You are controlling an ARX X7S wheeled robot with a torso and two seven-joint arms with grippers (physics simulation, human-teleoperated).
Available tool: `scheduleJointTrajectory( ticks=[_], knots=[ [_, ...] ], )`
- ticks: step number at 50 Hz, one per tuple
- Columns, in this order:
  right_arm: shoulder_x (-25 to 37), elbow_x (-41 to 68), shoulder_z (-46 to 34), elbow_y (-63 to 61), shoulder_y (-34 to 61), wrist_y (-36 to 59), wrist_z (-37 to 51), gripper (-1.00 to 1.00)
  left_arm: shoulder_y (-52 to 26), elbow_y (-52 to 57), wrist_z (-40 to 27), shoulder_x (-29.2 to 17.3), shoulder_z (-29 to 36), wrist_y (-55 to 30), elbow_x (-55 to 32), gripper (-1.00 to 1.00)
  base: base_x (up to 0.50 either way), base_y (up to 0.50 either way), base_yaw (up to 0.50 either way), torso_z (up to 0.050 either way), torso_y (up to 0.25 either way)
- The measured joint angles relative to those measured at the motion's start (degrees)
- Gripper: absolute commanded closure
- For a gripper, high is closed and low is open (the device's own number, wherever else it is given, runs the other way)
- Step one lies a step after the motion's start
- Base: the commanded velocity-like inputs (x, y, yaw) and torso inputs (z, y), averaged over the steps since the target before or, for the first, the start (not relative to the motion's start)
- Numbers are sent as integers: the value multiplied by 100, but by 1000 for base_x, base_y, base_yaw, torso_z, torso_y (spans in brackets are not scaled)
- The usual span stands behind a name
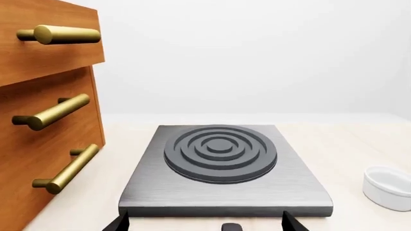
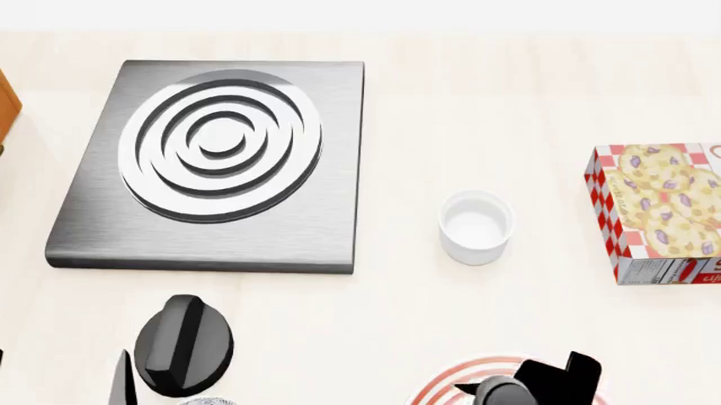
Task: Pick the akita bowl on the ramekin and place it on the plate.
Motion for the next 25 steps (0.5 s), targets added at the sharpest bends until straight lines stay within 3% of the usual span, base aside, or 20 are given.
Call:
scheduleJointTrajectory(
  ticks=[25],
  knots=[
    [-92,278,605,705,-640,-1687,1467,-100,-33,-39,-21,-13,52,24,13,-100,0,0,0,0,0]
  ],
)
